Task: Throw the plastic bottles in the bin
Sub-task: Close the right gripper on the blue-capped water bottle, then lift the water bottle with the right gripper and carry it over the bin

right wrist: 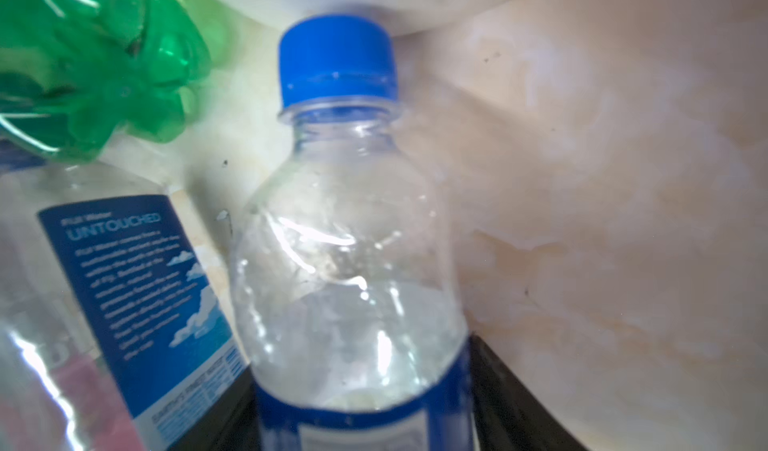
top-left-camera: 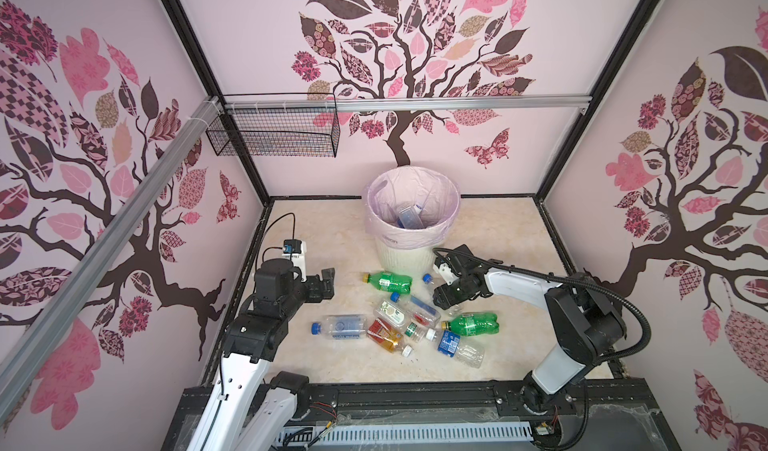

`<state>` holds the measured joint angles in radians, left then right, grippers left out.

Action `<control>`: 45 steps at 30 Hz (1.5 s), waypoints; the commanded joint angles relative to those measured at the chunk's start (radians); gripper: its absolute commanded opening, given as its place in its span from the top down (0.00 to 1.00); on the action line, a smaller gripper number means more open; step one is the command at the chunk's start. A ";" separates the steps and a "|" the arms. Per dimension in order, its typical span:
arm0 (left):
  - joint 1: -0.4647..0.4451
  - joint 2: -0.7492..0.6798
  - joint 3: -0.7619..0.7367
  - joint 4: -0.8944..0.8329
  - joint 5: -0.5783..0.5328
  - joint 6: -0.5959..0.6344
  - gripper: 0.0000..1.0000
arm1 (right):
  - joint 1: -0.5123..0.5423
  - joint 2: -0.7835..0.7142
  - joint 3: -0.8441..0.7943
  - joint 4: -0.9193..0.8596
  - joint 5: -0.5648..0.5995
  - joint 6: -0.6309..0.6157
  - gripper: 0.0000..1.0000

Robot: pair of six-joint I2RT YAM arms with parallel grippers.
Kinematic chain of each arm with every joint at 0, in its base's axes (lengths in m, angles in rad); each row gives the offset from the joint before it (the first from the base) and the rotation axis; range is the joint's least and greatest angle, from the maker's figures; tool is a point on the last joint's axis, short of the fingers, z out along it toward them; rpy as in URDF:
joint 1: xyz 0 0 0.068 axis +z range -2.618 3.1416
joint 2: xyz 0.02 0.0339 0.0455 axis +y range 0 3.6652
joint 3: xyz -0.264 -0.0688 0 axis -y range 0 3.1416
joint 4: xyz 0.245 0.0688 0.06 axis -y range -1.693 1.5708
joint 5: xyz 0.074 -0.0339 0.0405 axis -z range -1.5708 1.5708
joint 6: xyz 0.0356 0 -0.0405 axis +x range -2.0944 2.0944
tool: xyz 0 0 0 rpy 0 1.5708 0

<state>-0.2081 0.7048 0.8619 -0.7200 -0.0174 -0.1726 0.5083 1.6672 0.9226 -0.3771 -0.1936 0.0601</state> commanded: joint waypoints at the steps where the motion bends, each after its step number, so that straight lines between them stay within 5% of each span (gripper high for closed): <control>1: 0.001 -0.005 -0.003 0.000 -0.008 0.019 0.03 | -0.003 0.004 0.004 -0.004 0.088 0.055 0.37; 15: 0.001 0.013 0.035 -0.010 0.014 0.010 0.03 | -0.047 -0.190 -0.045 0.033 0.300 0.188 0.45; 21: 0.001 0.012 0.057 -0.030 0.010 0.018 0.03 | -0.166 -0.319 -0.102 0.086 0.229 0.256 0.45; 45: 0.001 0.018 0.035 -0.004 0.031 -0.021 0.03 | -0.208 -0.905 -0.037 0.156 0.023 0.193 0.47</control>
<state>-0.2081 0.7231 0.8825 -0.7425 0.0010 -0.1818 0.2996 0.7837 0.8673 -0.2298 -0.1036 0.2756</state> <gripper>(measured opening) 0.973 0.540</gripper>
